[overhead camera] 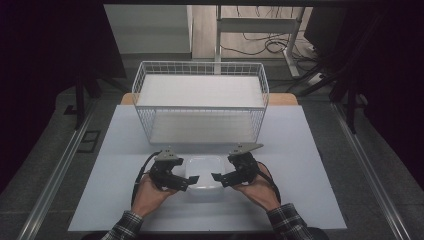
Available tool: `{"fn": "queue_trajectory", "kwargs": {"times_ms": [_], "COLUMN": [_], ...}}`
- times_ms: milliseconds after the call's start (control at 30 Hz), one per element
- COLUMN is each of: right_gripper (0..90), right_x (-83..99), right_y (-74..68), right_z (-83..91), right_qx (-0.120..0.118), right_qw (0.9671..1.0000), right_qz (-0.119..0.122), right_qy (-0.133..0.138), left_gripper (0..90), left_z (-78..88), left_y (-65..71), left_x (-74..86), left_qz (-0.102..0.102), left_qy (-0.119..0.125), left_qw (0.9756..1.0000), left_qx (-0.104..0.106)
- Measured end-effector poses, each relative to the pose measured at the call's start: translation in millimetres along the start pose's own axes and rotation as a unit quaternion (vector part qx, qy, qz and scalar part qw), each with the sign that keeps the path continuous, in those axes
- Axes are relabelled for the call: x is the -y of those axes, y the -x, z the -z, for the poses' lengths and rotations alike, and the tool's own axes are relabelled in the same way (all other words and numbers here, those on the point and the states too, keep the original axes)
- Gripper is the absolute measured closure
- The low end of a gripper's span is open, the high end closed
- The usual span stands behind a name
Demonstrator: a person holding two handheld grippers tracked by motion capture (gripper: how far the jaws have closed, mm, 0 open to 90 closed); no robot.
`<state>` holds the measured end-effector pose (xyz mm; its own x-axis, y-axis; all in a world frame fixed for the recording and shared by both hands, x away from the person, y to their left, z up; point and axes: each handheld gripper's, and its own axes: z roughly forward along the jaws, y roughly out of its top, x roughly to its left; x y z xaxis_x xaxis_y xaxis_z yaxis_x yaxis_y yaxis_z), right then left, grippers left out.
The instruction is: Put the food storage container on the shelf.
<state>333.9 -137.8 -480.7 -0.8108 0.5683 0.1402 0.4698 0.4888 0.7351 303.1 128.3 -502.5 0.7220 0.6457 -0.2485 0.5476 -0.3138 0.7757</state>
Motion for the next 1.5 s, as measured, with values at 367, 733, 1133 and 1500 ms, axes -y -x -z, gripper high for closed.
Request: {"fn": "queue_trajectory", "kwargs": {"times_ms": [367,733,1133,1500], "right_gripper": [19.3,66.7,78.7,78.5], "right_x": [12.2,21.9,22.5,2.6], "right_y": [-0.9,-2.7,-3.0,2.1], "right_z": [-1.6,29.2,30.3,33.7], "right_qx": [-0.046,-0.032,-0.012,0.004], "right_qw": [0.9973,0.9933,0.9906,0.9919], "right_qz": [-0.052,-0.11,-0.126,-0.101], "right_qy": [-0.023,0.015,0.051,0.078], "left_gripper": [21.7,66.3,79.0,79.1], "left_z": [2.7,27.1,27.8,33.0], "left_y": [1.6,9.6,6.0,-0.5], "left_x": [17.5,20.4,18.6,0.1], "left_qz": [0.067,0.086,0.09,0.081], "left_qy": [-0.003,0.024,0.041,0.063], "left_qw": [0.9965,0.9959,0.995,0.9943], "left_qx": [0.048,0.013,-0.011,-0.026]}}
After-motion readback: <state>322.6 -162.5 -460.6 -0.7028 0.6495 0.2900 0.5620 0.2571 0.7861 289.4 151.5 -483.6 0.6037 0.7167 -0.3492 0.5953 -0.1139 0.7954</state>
